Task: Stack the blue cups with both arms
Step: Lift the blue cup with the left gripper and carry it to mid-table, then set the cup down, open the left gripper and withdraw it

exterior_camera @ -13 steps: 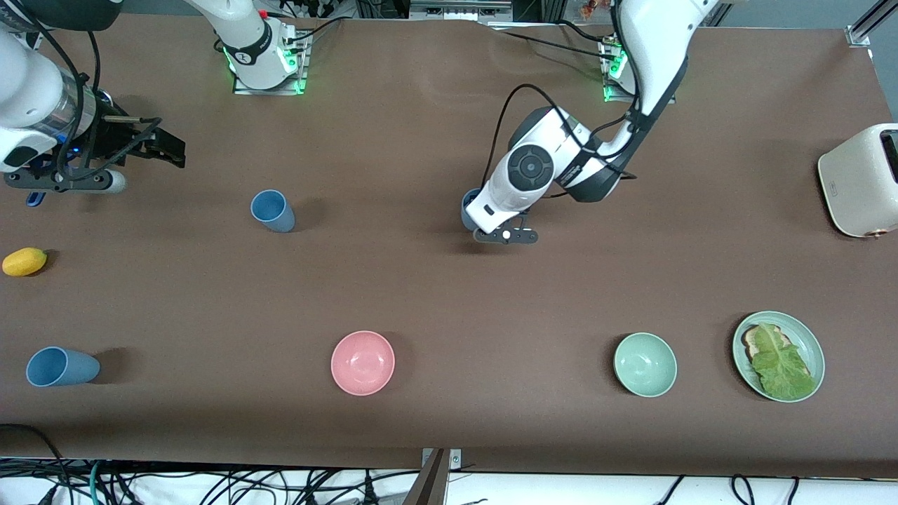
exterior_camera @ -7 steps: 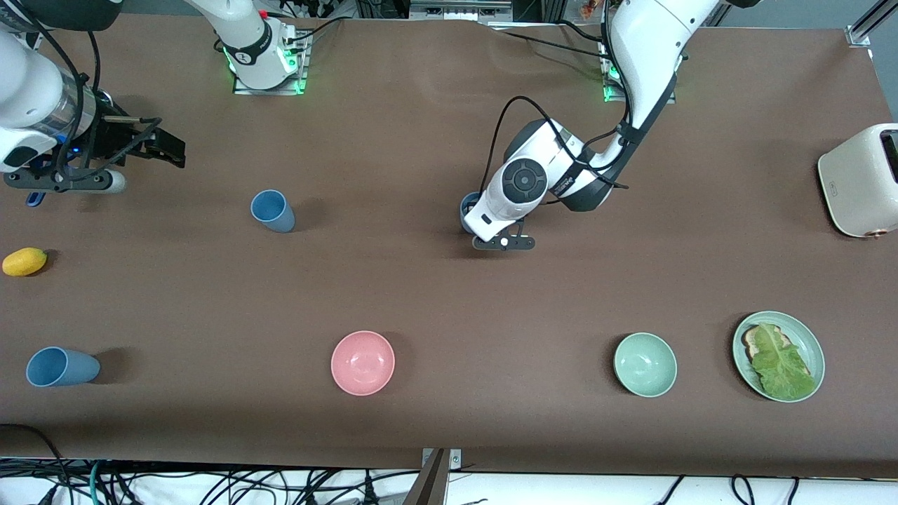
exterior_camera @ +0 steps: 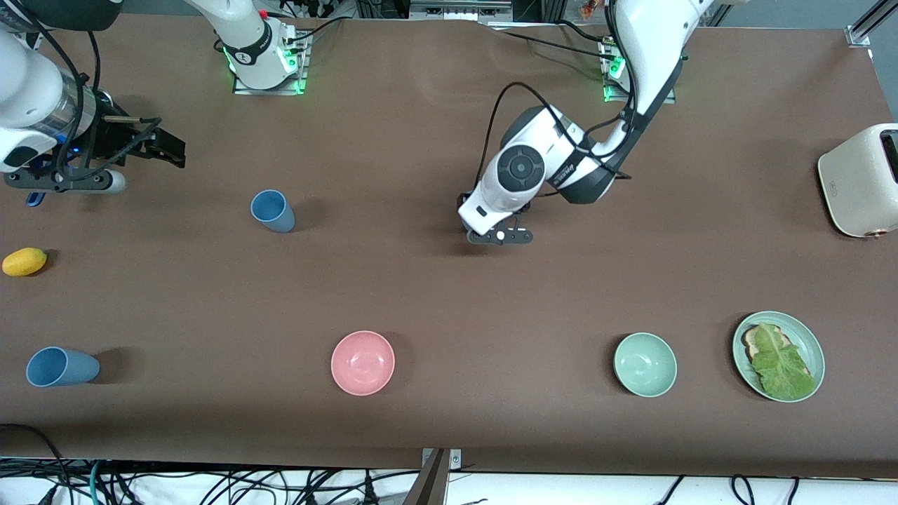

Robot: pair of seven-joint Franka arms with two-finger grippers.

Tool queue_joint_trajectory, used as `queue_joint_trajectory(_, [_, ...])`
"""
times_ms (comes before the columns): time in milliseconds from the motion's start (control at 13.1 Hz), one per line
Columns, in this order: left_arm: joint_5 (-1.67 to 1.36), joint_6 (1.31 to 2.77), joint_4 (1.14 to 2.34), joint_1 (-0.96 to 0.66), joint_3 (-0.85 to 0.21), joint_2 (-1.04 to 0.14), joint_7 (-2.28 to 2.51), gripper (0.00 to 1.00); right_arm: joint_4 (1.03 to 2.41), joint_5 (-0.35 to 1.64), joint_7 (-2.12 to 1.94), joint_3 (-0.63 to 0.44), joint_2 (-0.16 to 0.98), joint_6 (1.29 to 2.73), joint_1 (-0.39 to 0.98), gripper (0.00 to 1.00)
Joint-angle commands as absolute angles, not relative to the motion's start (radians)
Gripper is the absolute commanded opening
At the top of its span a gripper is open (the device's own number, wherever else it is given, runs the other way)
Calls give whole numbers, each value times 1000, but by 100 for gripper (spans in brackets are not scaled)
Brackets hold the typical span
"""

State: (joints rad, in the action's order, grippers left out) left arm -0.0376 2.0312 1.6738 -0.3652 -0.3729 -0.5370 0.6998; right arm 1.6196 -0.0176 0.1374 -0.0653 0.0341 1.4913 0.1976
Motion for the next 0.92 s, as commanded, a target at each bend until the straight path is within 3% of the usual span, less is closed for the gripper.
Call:
queue_joint_trajectory(0, [-28,1828,1559,-359,-367,-479,701,100,1592,-5,146,-64,44,1479,195,100])
queue_joint_trajectory(153, [-21,1639,1421,-284,-353,-479,642,100,1592,-5,146,-64,44,1479,195,100])
queue_joint_trajectory(306, [-21,1547,1341,-177,-351,-460,502,100,1592,-5,146,-66,44,1479,193,100])
queue_joint_trajectory(843, [52,1427,1325,103,-351,-331,50,100,1597,-2,124,-69,44,1471,190,100])
